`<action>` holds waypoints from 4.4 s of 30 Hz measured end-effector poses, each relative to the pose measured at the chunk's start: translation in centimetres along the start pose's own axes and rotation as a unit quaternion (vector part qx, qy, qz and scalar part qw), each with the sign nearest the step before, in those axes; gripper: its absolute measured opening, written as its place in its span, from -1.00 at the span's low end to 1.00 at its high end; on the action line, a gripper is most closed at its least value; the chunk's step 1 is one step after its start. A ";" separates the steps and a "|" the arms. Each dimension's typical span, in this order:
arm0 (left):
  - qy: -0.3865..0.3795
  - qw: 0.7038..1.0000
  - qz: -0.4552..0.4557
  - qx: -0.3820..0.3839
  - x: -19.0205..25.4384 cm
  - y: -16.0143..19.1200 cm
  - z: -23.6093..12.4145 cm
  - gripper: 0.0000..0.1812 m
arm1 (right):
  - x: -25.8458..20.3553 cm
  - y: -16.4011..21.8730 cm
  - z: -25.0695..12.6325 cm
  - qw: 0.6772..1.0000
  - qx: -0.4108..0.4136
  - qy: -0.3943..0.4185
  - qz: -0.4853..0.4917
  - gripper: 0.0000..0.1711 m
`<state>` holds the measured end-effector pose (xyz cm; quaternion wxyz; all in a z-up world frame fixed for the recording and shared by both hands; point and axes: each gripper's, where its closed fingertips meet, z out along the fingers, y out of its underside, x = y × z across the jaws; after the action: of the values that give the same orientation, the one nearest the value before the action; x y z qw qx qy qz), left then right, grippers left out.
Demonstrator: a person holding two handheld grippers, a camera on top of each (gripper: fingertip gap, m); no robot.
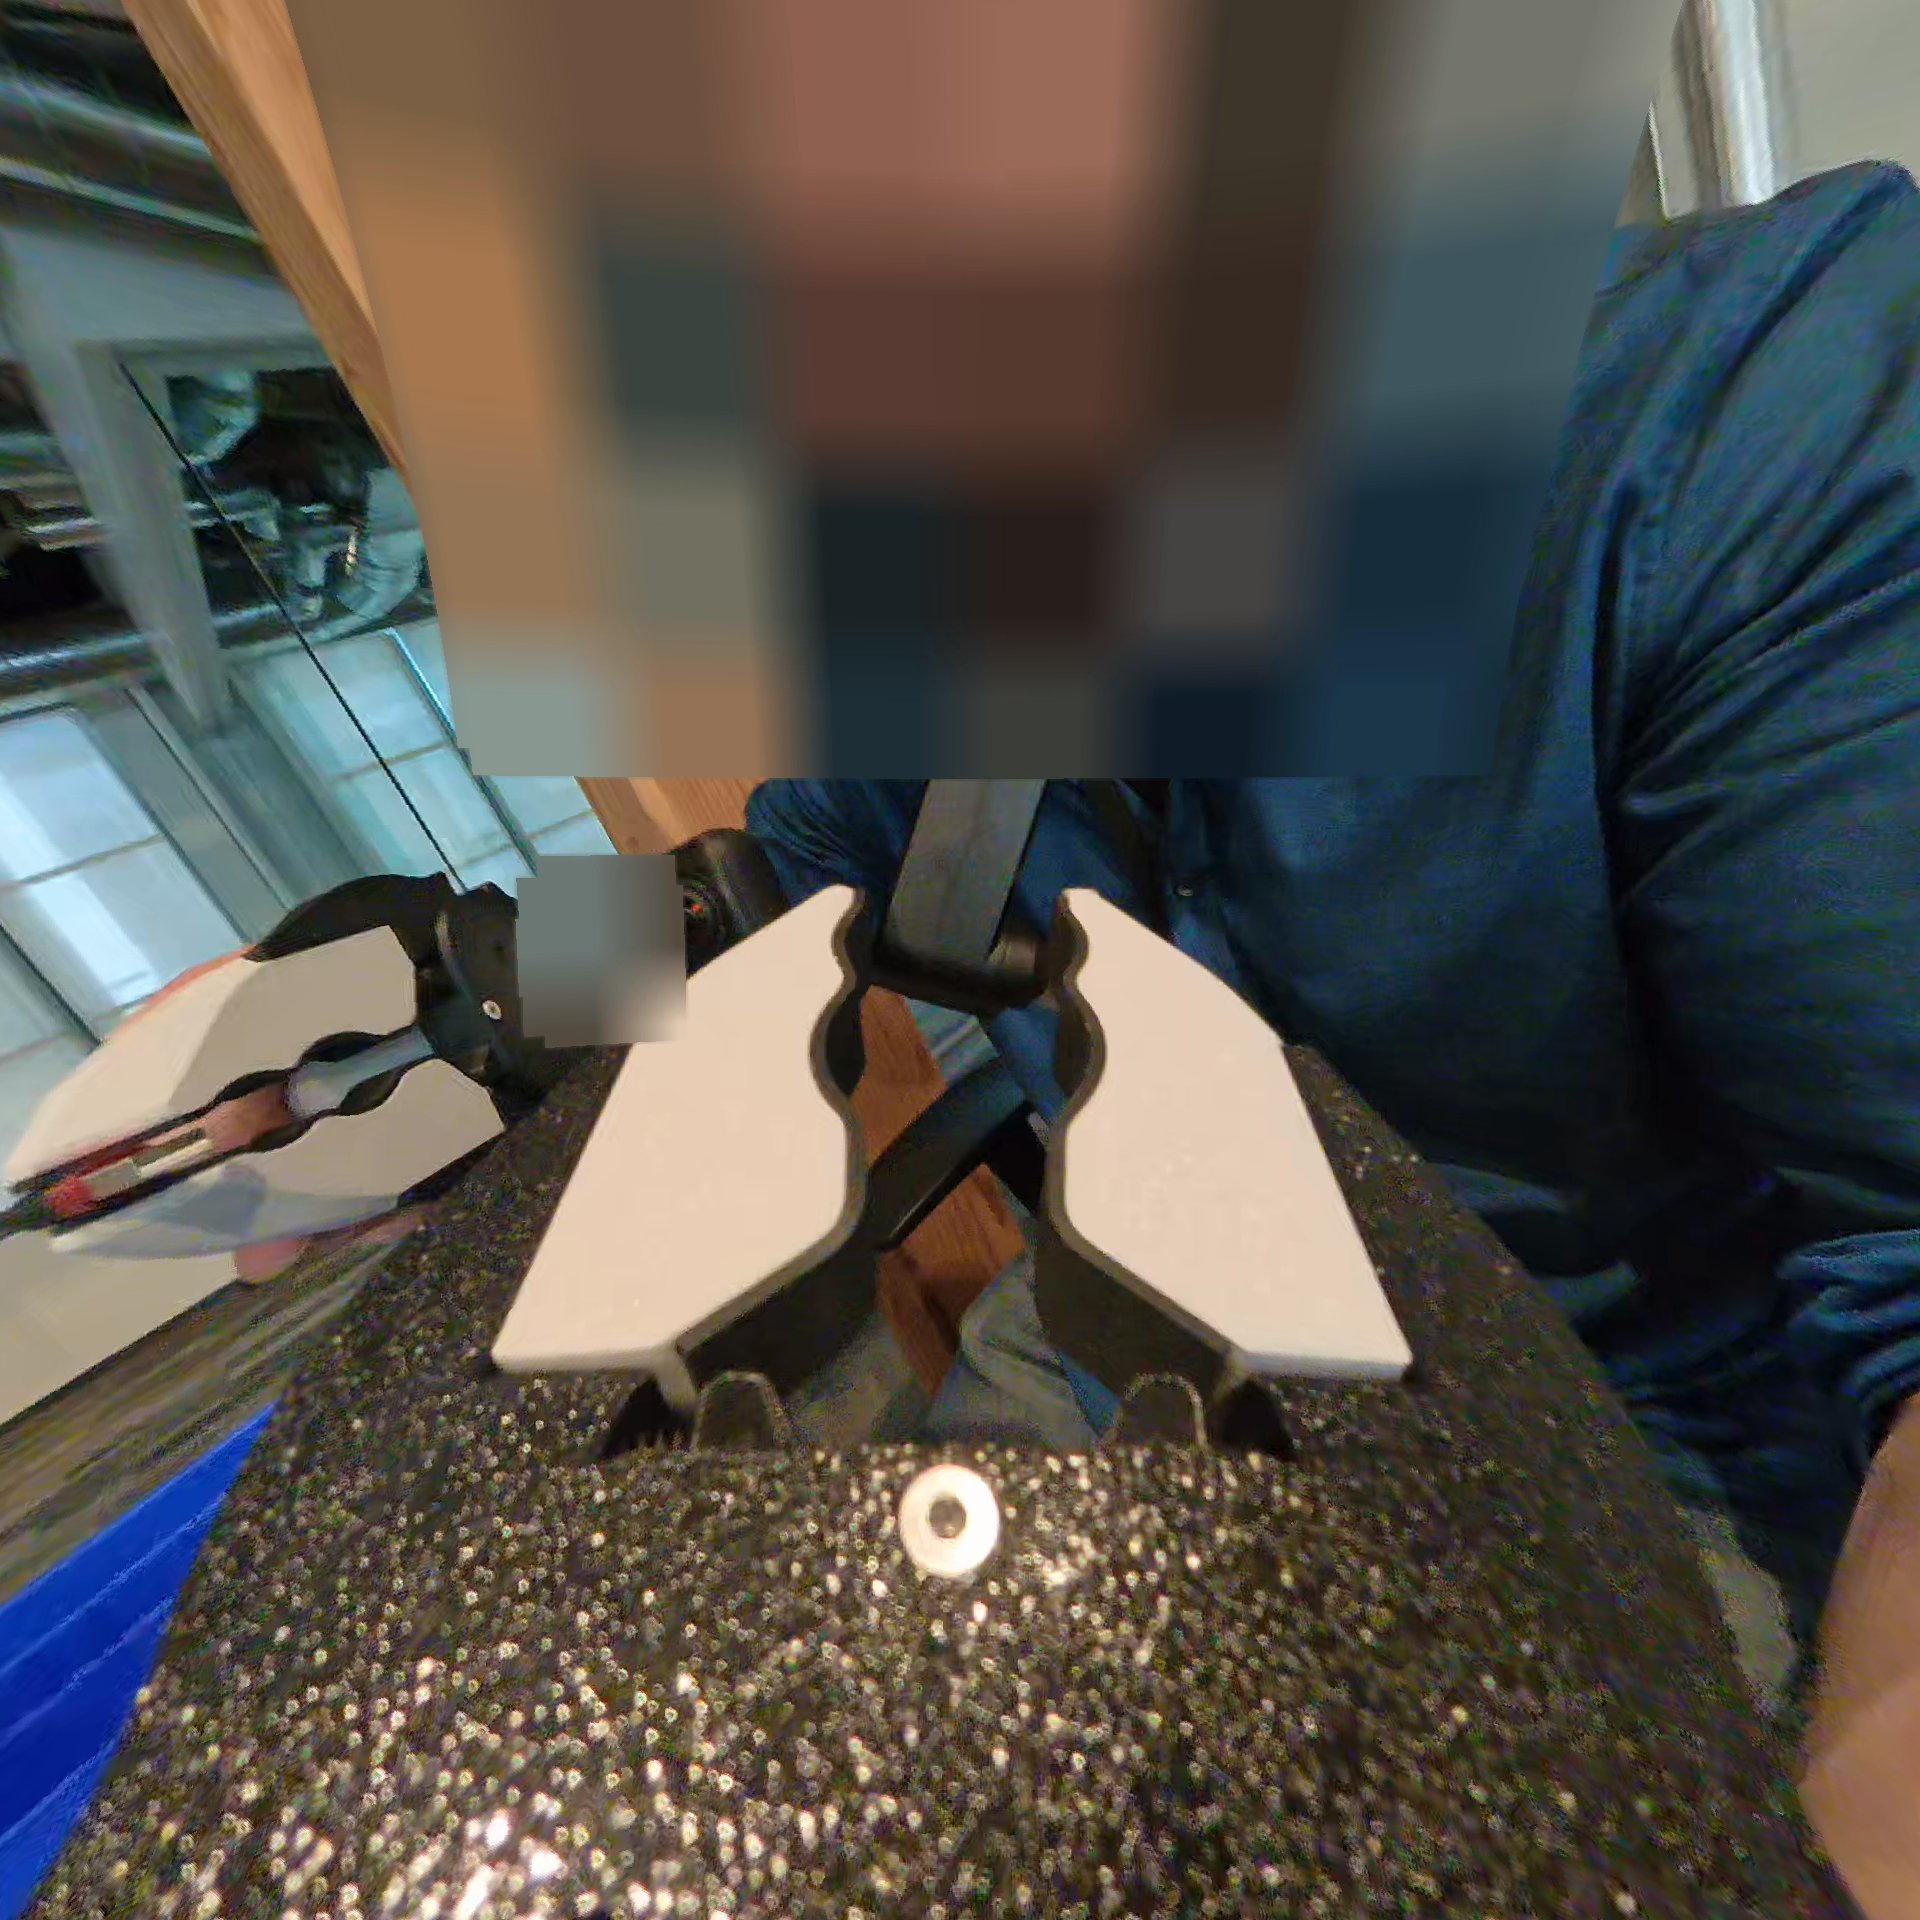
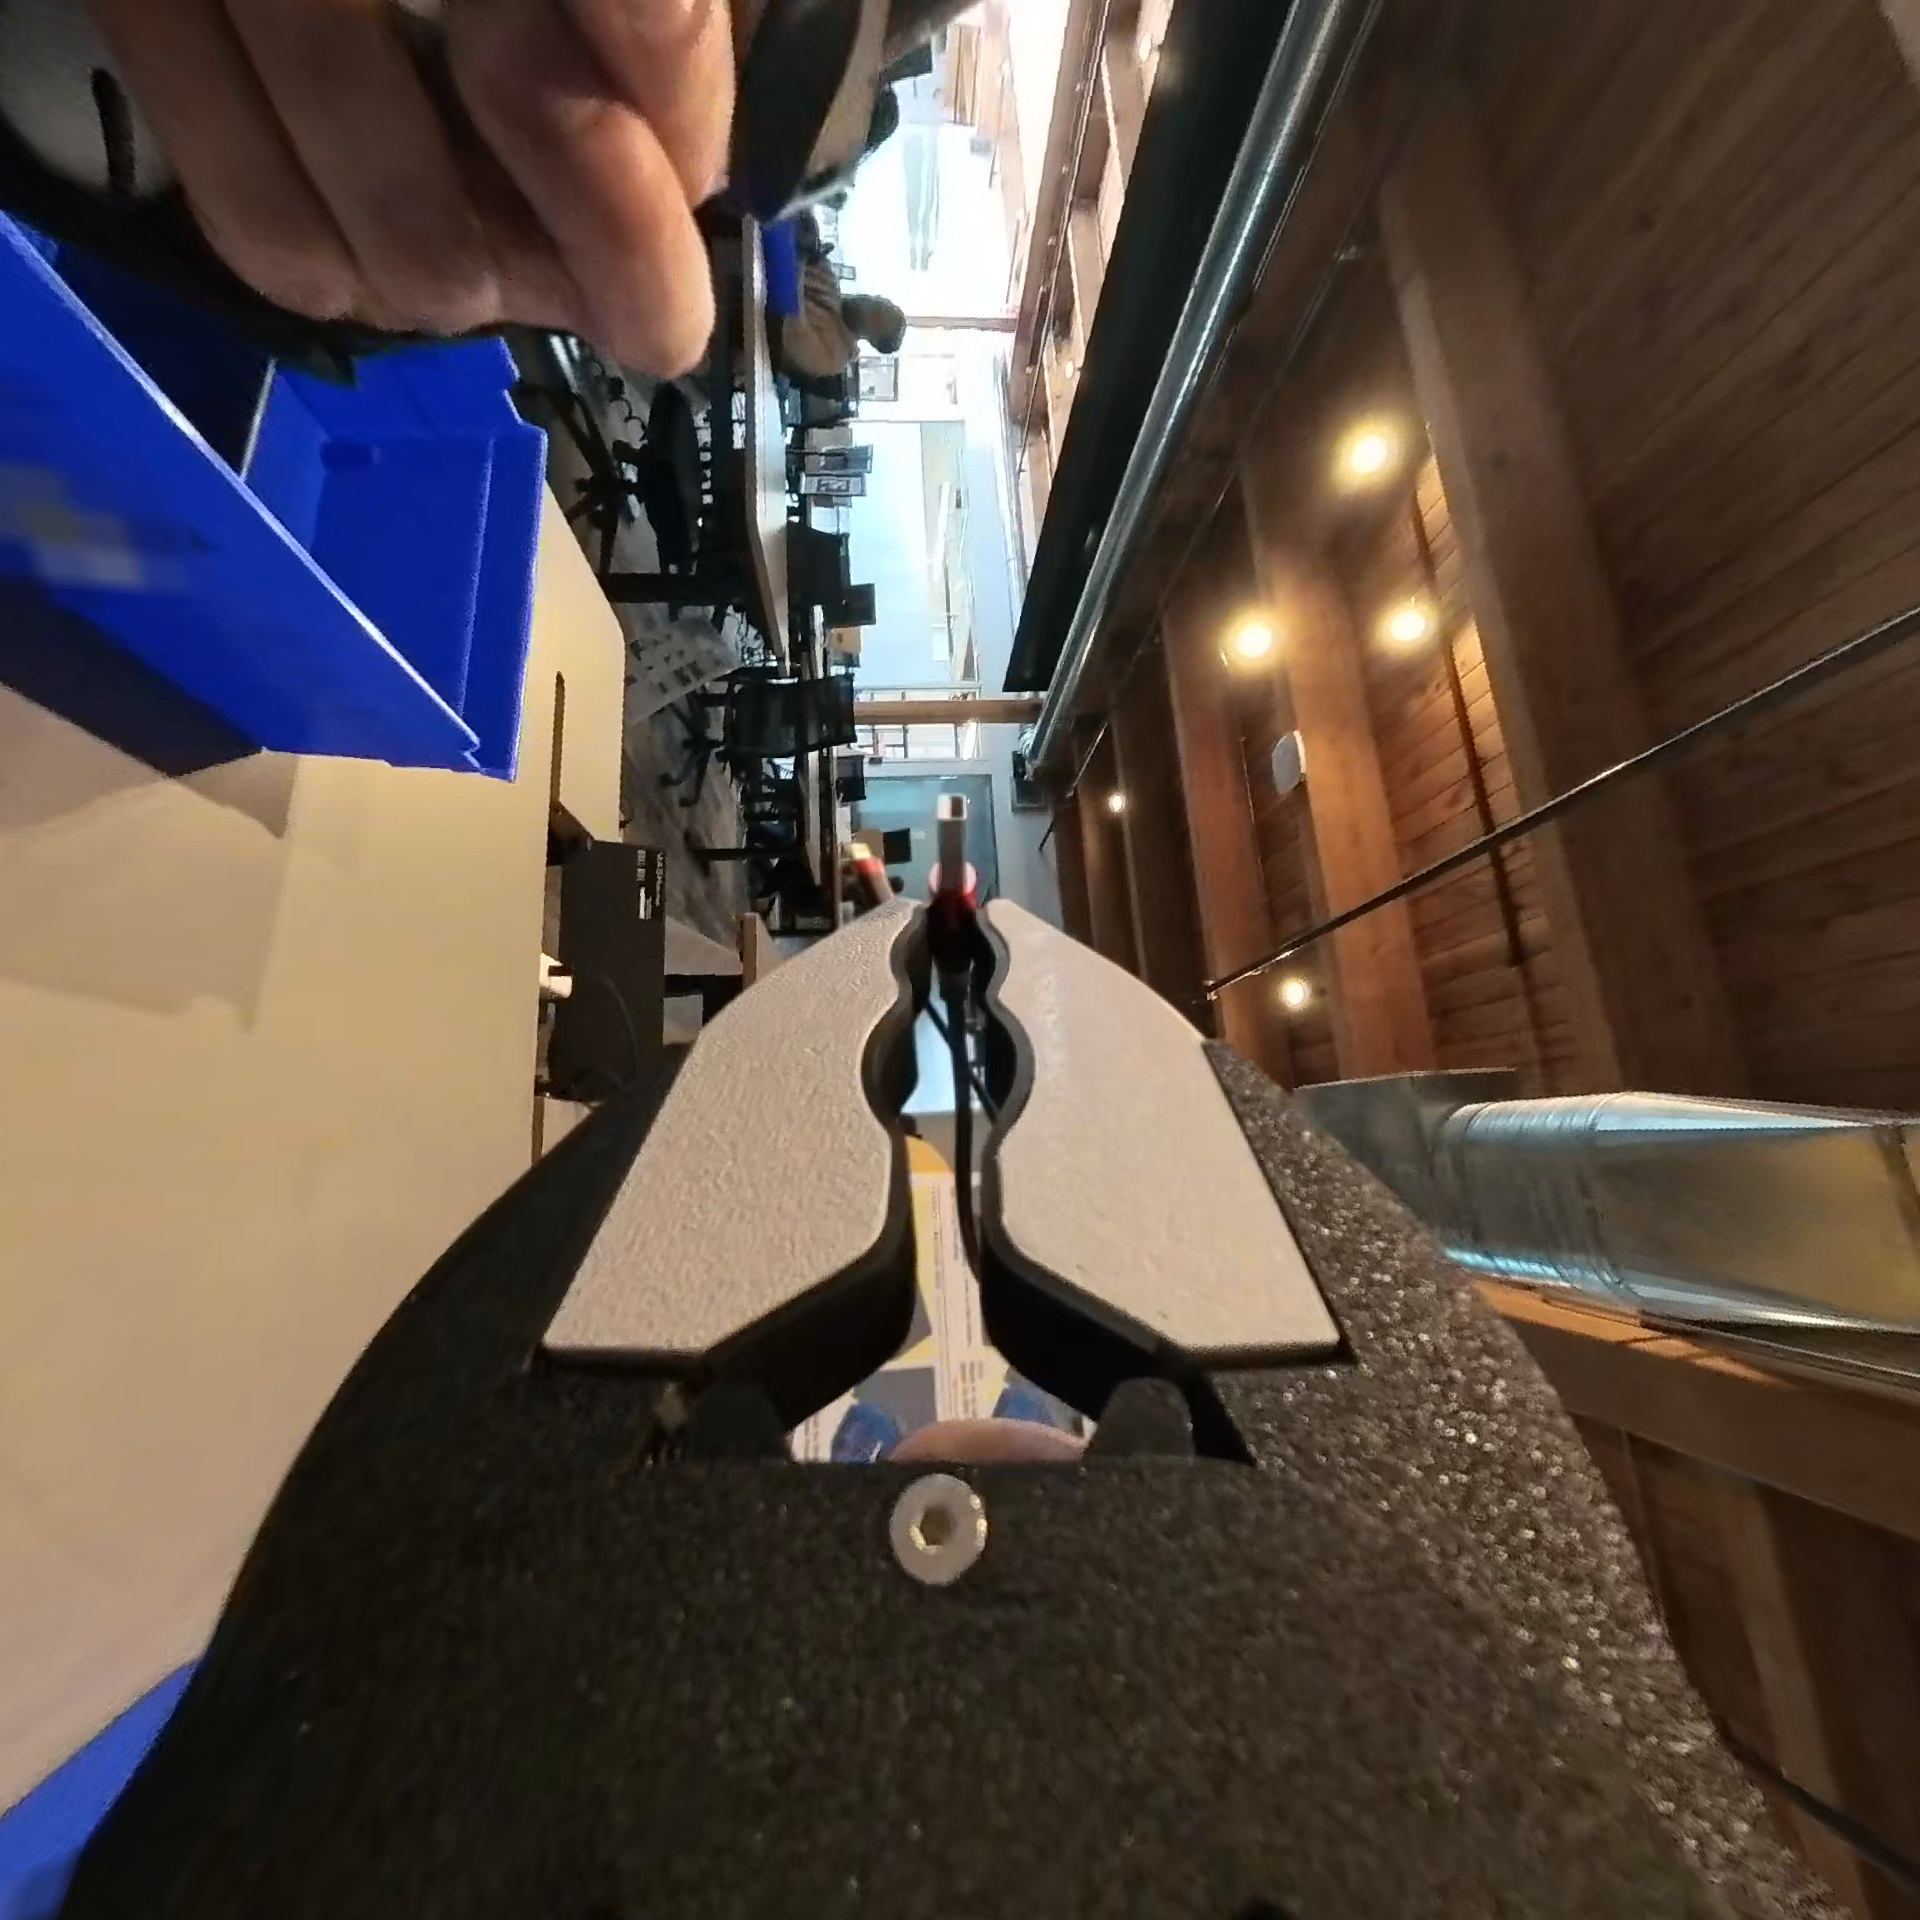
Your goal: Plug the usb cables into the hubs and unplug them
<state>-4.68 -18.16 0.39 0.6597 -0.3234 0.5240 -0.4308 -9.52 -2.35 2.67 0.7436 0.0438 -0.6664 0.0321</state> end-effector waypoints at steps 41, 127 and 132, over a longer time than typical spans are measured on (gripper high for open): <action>0.135 0.987 -0.007 0.092 3.0 -2.2 1.6 -0.64 | -0.8 -0.4 -0.3 0.999 -0.001 -0.035 0.028 -0.93; -0.156 0.936 -0.314 0.015 -10.0 6.3 0.1 -0.72 | -1.0 -3.1 -2.8 0.982 0.091 -0.095 -0.133 -0.93; -0.150 0.938 -0.313 0.019 -9.9 6.3 0.2 -0.72 | -1.0 -3.3 -2.7 0.986 0.088 -0.093 -0.107 -0.94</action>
<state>-3.81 -6.57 -1.05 0.5685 -0.5197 0.2830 -0.5715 -6.58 -5.28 1.30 0.6705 0.1827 -0.7190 0.0065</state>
